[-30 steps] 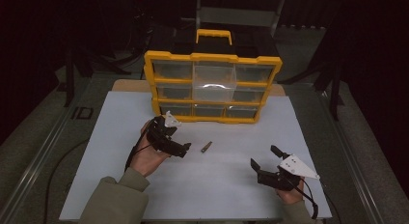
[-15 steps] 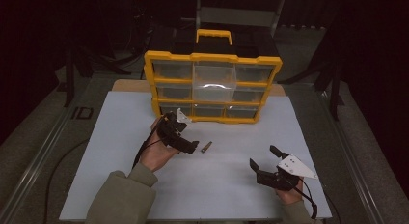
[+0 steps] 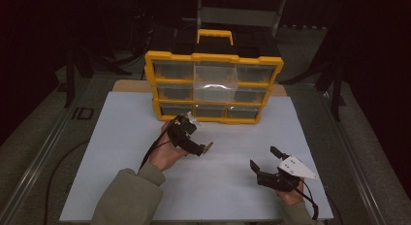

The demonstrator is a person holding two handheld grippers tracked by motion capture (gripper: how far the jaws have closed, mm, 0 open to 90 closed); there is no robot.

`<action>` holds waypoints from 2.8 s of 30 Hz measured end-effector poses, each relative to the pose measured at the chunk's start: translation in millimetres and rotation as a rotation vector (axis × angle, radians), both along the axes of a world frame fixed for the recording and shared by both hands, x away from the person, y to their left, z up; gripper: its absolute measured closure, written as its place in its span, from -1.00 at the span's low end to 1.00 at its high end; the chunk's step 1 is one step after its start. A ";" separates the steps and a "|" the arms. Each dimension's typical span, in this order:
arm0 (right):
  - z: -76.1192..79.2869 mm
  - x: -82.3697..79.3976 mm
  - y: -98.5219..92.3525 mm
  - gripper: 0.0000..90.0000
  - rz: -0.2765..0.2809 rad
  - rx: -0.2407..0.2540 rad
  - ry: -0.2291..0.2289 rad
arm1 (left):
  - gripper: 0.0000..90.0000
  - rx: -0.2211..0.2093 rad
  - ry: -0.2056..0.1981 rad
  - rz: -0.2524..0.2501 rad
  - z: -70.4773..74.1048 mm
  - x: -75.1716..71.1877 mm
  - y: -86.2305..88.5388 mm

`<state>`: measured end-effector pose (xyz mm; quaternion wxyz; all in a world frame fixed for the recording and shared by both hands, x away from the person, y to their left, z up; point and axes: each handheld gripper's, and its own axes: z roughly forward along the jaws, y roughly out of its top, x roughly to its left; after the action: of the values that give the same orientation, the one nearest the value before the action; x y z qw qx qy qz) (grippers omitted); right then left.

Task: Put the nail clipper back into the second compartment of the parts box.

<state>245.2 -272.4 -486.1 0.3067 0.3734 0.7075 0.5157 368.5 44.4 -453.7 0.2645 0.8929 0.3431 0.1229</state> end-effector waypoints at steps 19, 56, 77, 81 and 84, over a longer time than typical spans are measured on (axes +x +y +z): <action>-1.5 0.8 -0.2 -0.75 0.000 -0.008 0.006 | -0.69 0.075 0.050 -0.038 -18.9 8.1 -30.0; -0.8 0.7 -1.8 -0.74 -0.010 -0.013 0.002 | 0.75 0.136 0.181 -0.085 -39.7 16.0 -47.0; 0.1 -0.1 -2.8 -0.74 -0.010 -0.004 -0.005 | 0.78 0.132 0.135 -0.114 -23.4 9.6 -37.6; 0.1 0.0 -3.1 -0.74 -0.012 -0.001 -0.005 | 0.78 0.124 0.117 -0.126 -14.5 5.6 -34.2; 0.0 0.0 -3.0 -0.74 -0.012 -0.001 -0.005 | 0.78 0.108 0.103 -0.123 -8.5 3.3 -31.1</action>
<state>245.1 -275.3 -486.1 0.3118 0.3761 0.7047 0.5145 371.8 13.2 -462.2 0.2052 0.9303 0.2935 0.0786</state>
